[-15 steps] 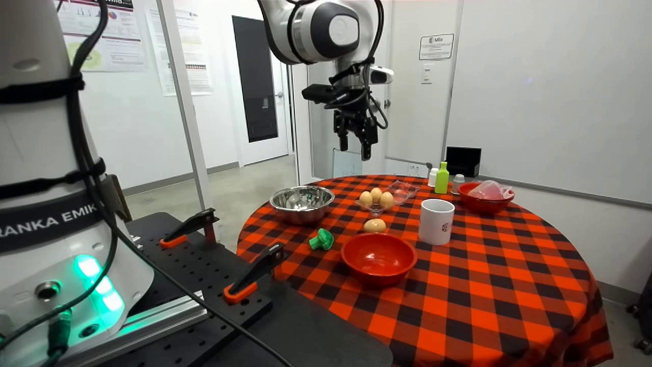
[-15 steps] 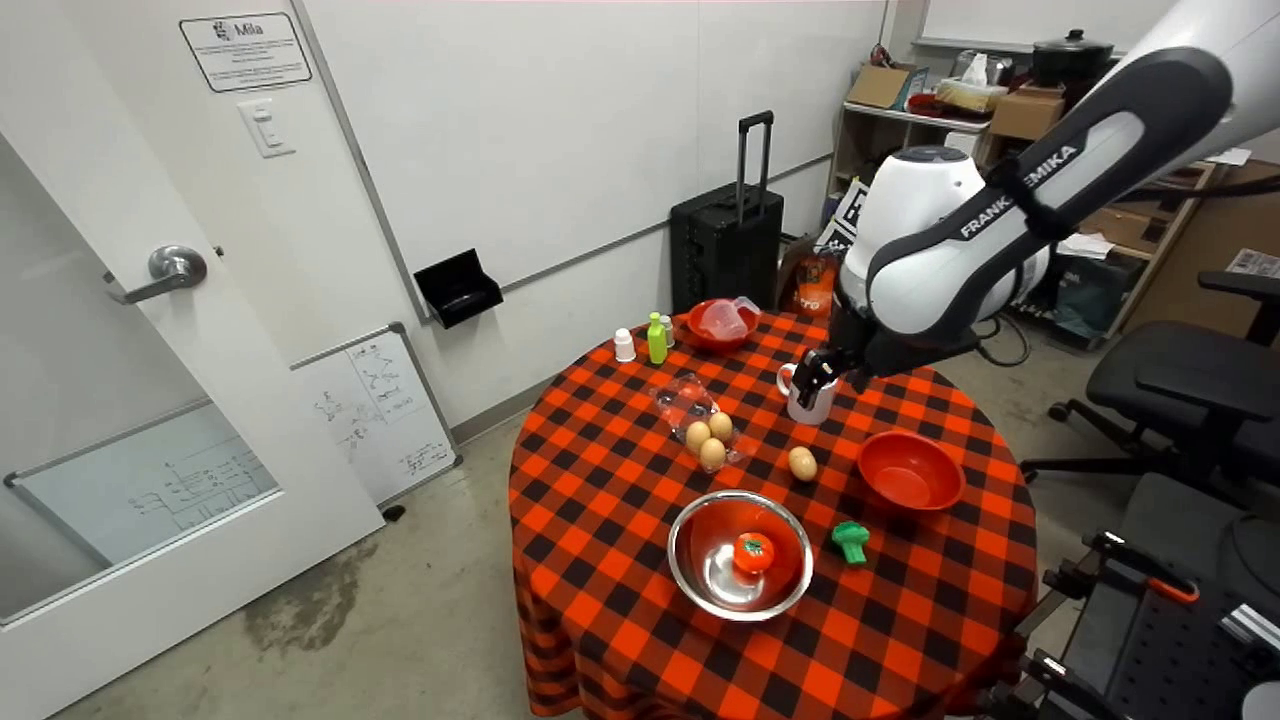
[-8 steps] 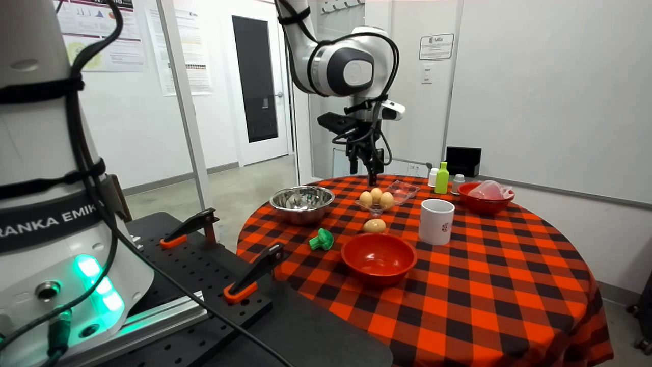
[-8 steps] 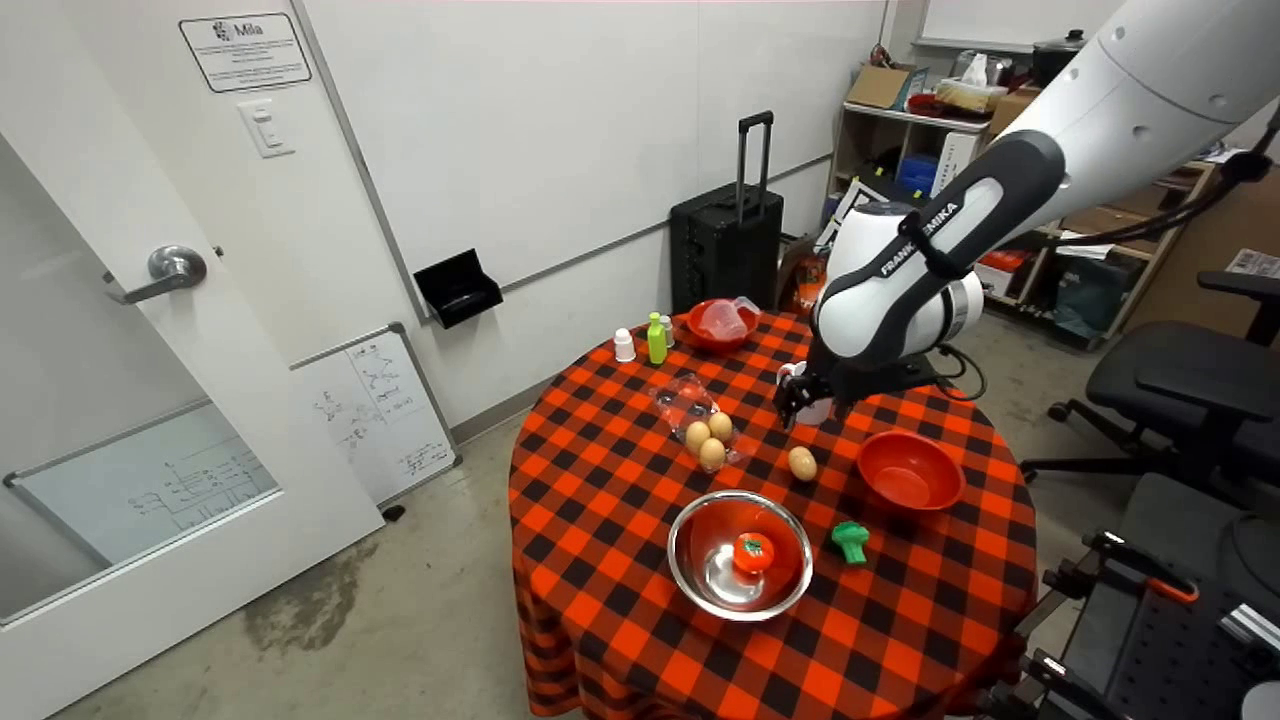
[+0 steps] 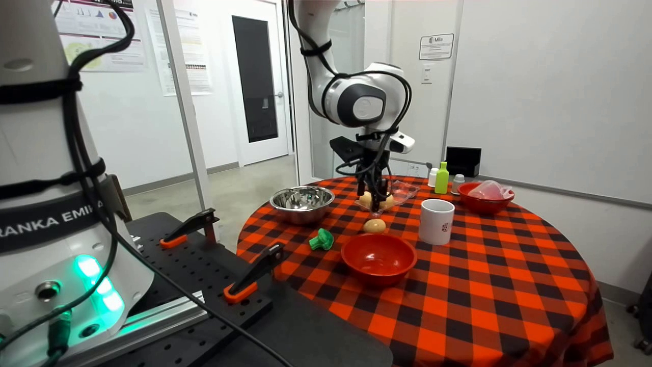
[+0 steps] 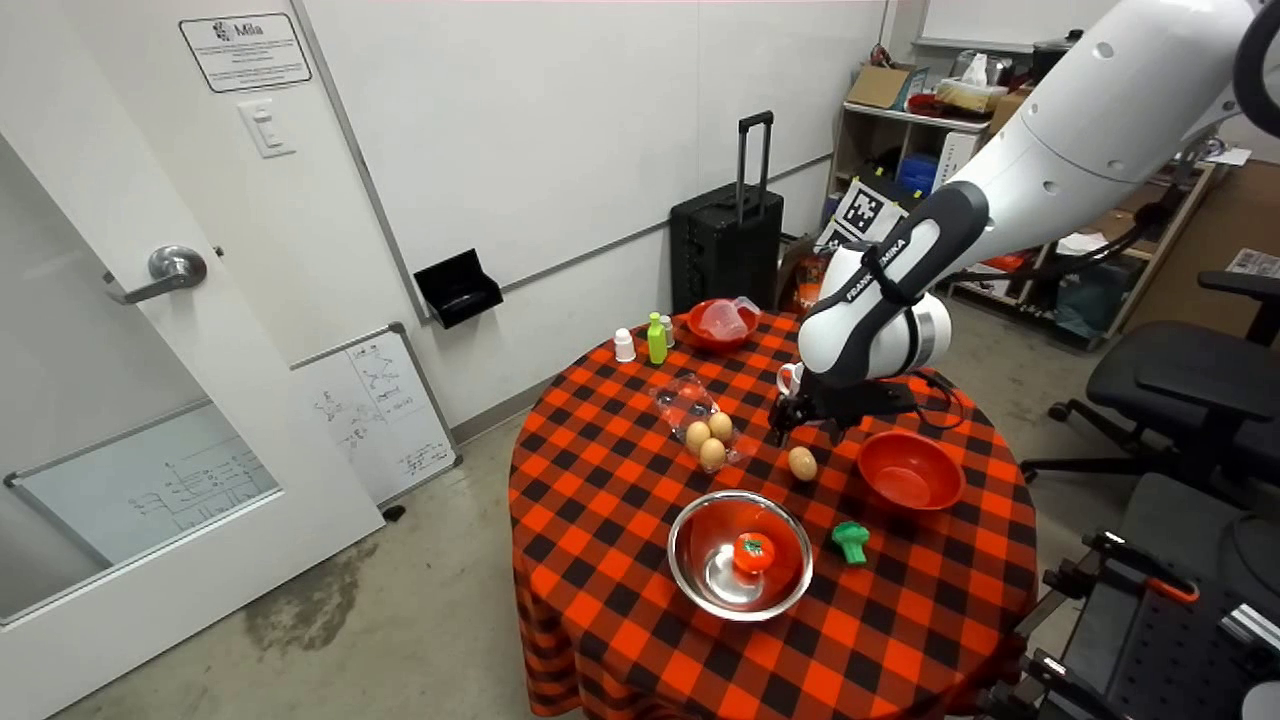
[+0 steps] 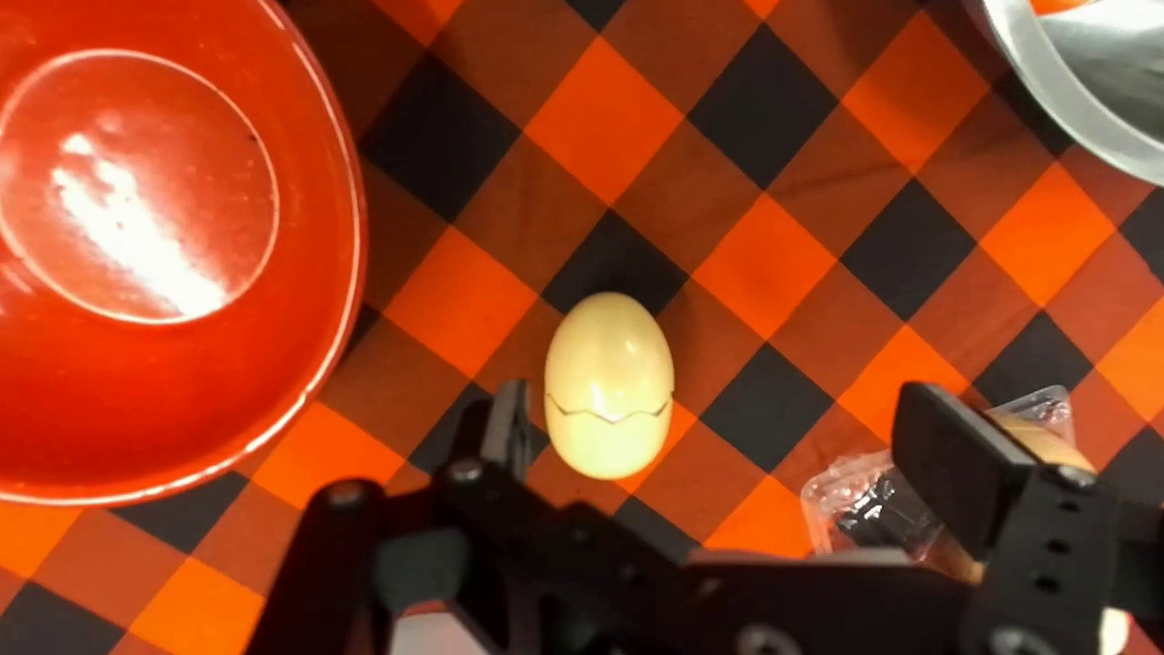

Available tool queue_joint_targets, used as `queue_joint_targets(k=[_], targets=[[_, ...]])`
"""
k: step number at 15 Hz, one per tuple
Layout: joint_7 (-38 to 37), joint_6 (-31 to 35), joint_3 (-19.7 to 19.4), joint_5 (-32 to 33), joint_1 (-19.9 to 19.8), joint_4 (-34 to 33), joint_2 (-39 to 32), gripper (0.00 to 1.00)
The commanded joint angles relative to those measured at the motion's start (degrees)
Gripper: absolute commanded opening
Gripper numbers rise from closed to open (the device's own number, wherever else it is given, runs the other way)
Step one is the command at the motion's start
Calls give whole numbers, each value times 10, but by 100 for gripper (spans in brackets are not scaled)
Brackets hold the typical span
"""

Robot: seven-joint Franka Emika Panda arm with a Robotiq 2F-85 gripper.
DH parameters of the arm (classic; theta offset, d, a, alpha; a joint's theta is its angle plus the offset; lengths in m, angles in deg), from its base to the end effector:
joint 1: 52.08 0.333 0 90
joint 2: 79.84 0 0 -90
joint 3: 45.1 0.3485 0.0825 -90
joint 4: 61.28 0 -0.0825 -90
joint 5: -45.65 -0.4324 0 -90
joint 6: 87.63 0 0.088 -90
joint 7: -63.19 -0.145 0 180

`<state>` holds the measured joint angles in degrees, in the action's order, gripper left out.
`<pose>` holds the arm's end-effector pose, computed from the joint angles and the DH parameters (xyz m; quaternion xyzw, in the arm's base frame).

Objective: Pick up the egg plush toy from the table and put it in the red bowl

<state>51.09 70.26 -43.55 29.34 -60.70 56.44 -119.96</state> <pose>0.6089 -0.0818 0.0317 -0.9528 0.2973 0.0032 0.0620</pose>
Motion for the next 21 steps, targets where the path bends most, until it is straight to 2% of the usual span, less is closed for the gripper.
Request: queue_joint_targets(k=[1,16,18,21], targets=[[9,-7,8,-19,-11,-44,-44,100],[-4,-52,-8,-6,-1,-137,-127,99],[-4,-59,-9,-6,0,-145,-133,74],[-4,-67,-8,-7,-1,-156,-141,53]])
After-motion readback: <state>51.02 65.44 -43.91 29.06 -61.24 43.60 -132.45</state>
